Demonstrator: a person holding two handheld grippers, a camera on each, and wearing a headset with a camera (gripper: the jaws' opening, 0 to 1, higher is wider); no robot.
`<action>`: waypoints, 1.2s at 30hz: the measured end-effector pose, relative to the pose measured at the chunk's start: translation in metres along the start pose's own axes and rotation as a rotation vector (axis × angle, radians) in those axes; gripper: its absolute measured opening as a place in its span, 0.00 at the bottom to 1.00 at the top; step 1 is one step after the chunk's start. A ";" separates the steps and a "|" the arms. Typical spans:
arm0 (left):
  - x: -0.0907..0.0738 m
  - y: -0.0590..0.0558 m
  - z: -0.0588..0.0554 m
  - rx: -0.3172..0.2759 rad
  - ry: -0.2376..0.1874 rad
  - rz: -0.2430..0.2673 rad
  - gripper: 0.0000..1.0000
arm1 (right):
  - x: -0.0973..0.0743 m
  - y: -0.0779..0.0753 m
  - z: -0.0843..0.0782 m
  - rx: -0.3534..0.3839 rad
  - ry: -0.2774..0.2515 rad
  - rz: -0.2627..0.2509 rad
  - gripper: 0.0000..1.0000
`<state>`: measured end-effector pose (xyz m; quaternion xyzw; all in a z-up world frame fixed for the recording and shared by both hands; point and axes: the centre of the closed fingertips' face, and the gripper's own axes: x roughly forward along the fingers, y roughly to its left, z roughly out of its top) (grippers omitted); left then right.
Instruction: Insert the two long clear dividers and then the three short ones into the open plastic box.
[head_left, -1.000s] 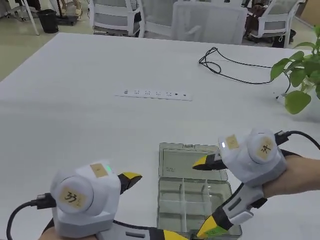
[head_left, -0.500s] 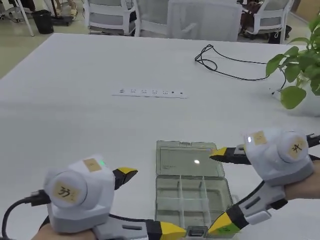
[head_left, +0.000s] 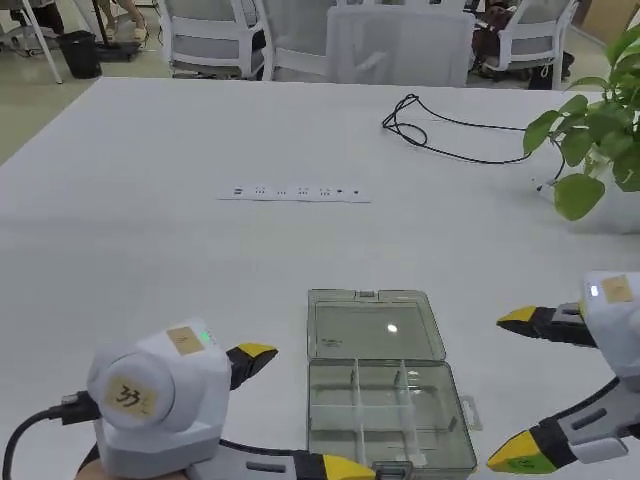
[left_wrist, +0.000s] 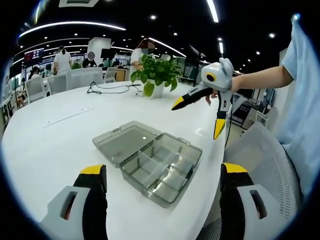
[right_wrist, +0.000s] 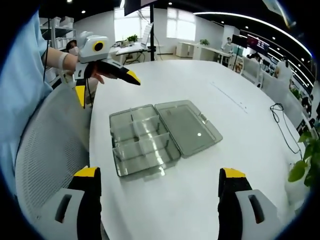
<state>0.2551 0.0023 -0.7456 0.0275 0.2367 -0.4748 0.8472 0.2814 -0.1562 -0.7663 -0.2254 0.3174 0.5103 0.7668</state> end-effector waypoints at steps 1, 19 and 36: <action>0.000 0.000 0.000 0.001 0.001 -0.001 0.96 | -0.003 -0.002 -0.004 0.004 0.007 -0.005 0.98; 0.000 0.000 -0.003 0.000 0.010 -0.004 0.96 | -0.042 -0.006 -0.075 0.035 0.188 -0.017 0.91; -0.006 0.004 -0.005 -0.003 0.013 0.012 0.96 | -0.044 -0.009 -0.144 -0.106 0.454 0.087 0.69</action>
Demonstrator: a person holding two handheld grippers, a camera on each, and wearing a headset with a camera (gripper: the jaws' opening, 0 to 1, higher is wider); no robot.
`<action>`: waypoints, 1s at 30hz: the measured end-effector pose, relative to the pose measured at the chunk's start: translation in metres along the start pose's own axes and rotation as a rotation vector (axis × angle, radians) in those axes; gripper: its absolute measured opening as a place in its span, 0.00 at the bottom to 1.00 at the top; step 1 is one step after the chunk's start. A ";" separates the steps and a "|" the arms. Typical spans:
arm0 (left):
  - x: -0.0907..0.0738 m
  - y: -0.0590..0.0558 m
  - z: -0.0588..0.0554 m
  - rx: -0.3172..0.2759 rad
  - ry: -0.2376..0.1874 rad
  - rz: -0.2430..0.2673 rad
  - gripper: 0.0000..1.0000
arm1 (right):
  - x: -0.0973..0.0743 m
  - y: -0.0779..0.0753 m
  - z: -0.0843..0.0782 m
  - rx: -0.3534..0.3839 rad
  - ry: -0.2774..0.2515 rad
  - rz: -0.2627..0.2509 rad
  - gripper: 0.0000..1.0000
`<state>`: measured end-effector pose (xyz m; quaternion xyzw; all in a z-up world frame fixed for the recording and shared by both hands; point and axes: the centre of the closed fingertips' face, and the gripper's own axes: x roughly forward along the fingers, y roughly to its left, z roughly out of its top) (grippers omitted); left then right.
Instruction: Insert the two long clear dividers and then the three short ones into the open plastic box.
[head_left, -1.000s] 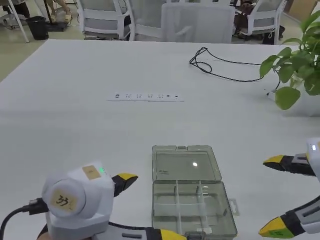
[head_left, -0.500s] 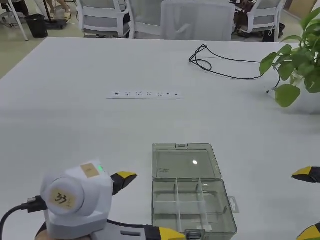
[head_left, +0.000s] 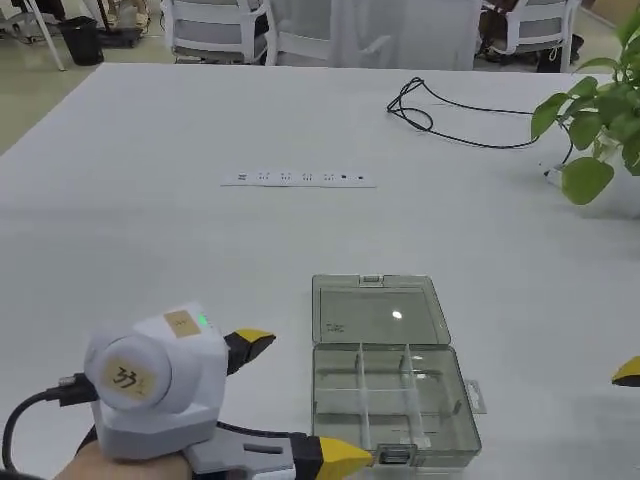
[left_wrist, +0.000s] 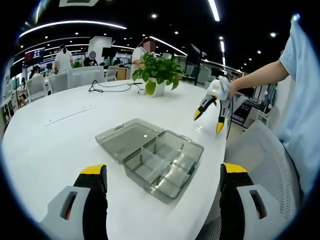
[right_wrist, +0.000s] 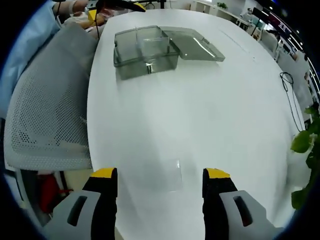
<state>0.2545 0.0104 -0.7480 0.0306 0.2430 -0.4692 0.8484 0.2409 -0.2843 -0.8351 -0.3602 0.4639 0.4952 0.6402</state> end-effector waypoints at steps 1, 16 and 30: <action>-0.001 0.001 0.000 -0.001 0.000 0.003 0.96 | 0.001 -0.002 -0.003 -0.023 0.020 -0.002 0.66; -0.001 0.001 -0.003 -0.014 -0.001 0.010 0.95 | 0.010 -0.002 -0.013 -0.052 0.076 0.011 0.43; 0.000 -0.003 -0.002 -0.010 0.001 -0.002 0.95 | 0.010 -0.001 -0.013 -0.075 0.092 0.006 0.33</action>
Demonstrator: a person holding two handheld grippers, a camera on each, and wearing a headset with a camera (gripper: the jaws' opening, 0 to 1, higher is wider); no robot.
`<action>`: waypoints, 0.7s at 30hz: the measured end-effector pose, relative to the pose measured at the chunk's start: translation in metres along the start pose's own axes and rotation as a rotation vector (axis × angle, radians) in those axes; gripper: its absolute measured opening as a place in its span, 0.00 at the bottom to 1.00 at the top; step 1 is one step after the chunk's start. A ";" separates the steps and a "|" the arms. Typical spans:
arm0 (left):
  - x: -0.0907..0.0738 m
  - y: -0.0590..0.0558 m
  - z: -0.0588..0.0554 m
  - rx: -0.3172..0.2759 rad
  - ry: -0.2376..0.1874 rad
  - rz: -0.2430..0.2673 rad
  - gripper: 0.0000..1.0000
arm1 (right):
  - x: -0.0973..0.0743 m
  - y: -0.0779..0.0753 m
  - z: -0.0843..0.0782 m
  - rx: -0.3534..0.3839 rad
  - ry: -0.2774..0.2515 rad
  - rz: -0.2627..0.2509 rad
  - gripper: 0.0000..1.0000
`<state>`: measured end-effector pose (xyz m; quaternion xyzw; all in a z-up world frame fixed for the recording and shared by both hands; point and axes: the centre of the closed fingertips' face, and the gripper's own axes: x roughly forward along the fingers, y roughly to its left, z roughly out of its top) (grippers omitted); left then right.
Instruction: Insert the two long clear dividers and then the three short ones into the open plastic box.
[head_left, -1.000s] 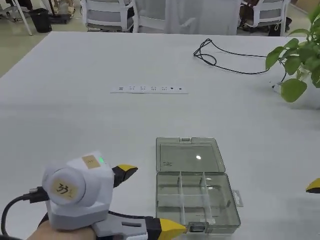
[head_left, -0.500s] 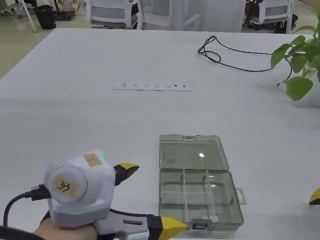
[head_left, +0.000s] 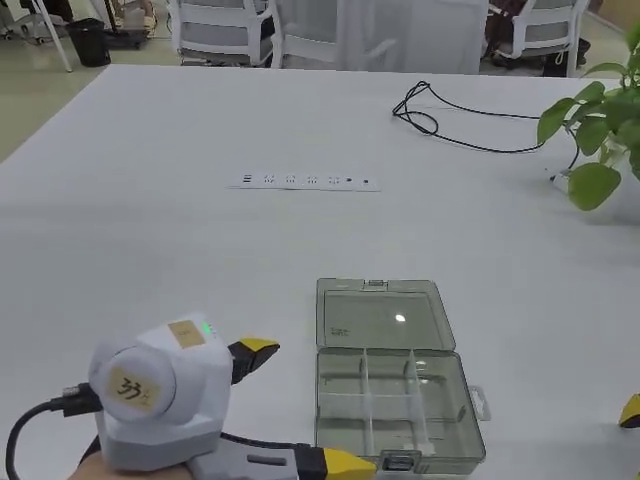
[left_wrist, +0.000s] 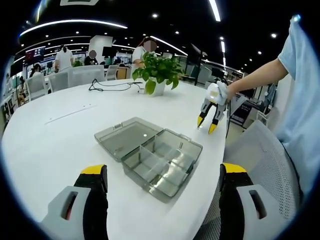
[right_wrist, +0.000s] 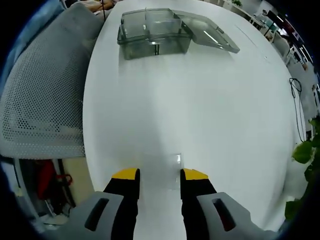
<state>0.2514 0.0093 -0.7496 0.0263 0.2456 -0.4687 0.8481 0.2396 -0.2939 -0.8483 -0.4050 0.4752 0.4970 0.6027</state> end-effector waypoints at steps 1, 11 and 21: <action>0.000 0.000 0.000 -0.001 0.000 0.000 0.95 | 0.000 0.000 0.000 0.000 0.001 -0.001 0.33; 0.001 0.001 0.002 -0.001 -0.008 0.000 0.95 | 0.002 -0.003 -0.005 0.013 0.014 -0.005 0.32; 0.000 0.003 0.001 -0.017 -0.010 -0.001 0.94 | -0.005 -0.003 0.010 0.012 -0.013 -0.034 0.32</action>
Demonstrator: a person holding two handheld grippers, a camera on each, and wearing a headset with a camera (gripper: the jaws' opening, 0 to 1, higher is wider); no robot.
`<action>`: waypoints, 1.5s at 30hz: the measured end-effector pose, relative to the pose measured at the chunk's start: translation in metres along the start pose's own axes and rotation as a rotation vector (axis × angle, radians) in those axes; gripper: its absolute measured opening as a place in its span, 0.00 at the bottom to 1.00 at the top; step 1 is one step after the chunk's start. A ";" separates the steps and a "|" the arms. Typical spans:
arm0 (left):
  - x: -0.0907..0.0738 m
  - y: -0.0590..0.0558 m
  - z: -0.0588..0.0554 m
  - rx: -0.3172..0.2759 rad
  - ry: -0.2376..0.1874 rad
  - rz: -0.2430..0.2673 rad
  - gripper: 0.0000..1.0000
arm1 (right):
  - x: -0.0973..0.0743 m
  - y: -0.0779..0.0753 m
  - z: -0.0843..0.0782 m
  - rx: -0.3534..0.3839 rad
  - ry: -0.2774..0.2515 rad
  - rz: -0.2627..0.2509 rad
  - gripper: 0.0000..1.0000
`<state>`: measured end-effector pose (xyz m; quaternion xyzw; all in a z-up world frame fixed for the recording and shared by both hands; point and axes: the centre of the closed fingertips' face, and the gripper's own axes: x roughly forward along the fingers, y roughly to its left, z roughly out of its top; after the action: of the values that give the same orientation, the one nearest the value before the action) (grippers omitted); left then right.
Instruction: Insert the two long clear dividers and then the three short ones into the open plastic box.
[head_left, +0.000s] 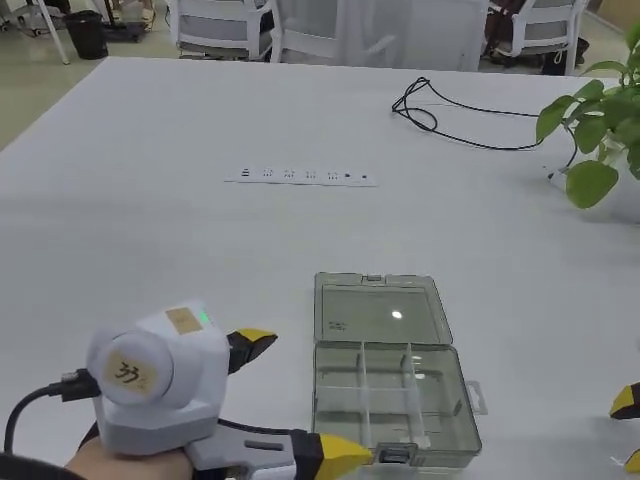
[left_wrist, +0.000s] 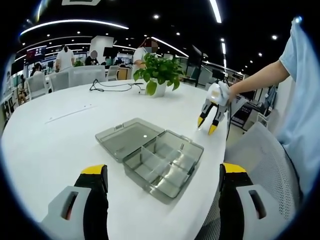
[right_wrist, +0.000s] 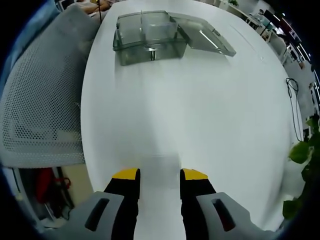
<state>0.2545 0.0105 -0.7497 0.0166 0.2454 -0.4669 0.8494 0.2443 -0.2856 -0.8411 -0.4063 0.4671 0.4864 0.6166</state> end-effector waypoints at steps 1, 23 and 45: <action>0.000 0.000 0.000 -0.003 -0.001 0.000 0.94 | -0.001 -0.001 0.003 0.005 -0.006 -0.003 0.32; 0.015 -0.016 0.006 -0.138 -0.013 -0.084 0.87 | -0.046 -0.014 0.109 -0.072 -0.250 -0.152 0.32; 0.048 -0.031 0.040 -0.517 -0.054 -0.215 0.56 | -0.071 -0.005 0.215 -0.248 -0.426 -0.222 0.32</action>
<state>0.2667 -0.0548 -0.7292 -0.2394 0.3340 -0.4764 0.7773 0.2812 -0.0970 -0.7220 -0.4162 0.2161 0.5438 0.6960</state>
